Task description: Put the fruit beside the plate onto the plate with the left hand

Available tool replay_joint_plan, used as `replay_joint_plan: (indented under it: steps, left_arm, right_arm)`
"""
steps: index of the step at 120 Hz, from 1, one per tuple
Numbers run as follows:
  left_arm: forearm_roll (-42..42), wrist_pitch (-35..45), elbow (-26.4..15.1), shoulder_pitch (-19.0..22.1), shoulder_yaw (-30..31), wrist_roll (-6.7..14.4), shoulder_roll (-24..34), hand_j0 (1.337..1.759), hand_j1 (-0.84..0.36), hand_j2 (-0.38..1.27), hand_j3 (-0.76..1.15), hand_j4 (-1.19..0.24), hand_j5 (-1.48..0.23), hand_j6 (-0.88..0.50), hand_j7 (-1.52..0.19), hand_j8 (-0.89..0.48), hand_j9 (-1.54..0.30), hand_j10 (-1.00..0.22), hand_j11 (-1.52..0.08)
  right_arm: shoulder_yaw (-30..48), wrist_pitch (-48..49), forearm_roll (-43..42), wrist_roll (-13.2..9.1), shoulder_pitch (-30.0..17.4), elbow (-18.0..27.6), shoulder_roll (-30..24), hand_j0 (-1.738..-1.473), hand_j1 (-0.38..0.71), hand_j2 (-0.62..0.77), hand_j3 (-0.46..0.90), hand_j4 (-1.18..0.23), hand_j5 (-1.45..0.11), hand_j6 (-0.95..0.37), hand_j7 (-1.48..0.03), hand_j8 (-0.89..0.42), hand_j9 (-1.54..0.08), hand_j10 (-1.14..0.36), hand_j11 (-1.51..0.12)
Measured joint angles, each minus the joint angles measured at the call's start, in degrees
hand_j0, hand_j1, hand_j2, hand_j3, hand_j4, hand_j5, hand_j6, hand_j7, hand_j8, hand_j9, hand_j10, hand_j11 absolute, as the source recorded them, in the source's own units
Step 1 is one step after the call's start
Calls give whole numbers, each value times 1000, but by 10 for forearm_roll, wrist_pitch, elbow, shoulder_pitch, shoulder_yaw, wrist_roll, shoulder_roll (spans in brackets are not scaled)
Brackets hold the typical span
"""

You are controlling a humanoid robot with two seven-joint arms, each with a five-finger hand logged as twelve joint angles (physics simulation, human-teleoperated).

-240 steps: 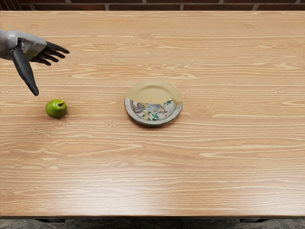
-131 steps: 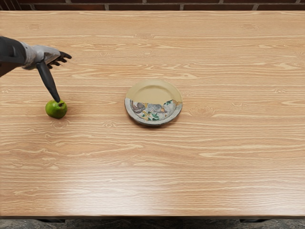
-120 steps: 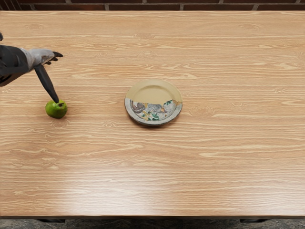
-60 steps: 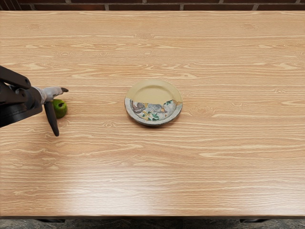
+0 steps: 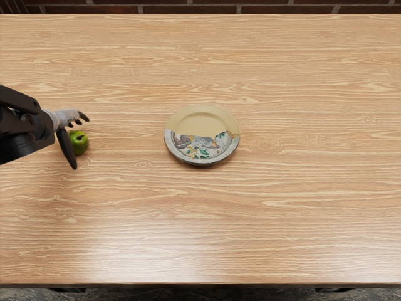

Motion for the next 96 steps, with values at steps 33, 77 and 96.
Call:
replay_joint_plan:
  steps: [33, 77, 96]
  left_arm:
    - [-2, 18, 1, 6, 0, 1, -1, 1658, 72, 47, 0, -232, -301, -232, -301, -232, -301, -232, -301]
    - [-5, 17, 0, 11, 2, 2, -21, 1658, -156, 85, 0, -423, -545, -423, -545, -362, -547, -422, -547]
    - [-7, 7, -1, 9, 1, 1, -19, 1656, -274, 69, 0, -562, -763, -381, -761, -250, -766, -337, -765]
  right_arm:
    - [0, 0, 0, 0, 0, 0, 0, -1658, -331, -3, 0, -15, -20, -15, -20, -15, -20, -15, -20]
    - [0, 0, 0, 0, 0, 0, 0, -1658, -331, -3, 0, -15, -20, -15, -20, -15, -20, -15, -20]
    - [0, 0, 0, 0, 0, 0, 0, -1658, -331, -3, 0, -15, -20, -15, -20, -15, -20, -15, -20]
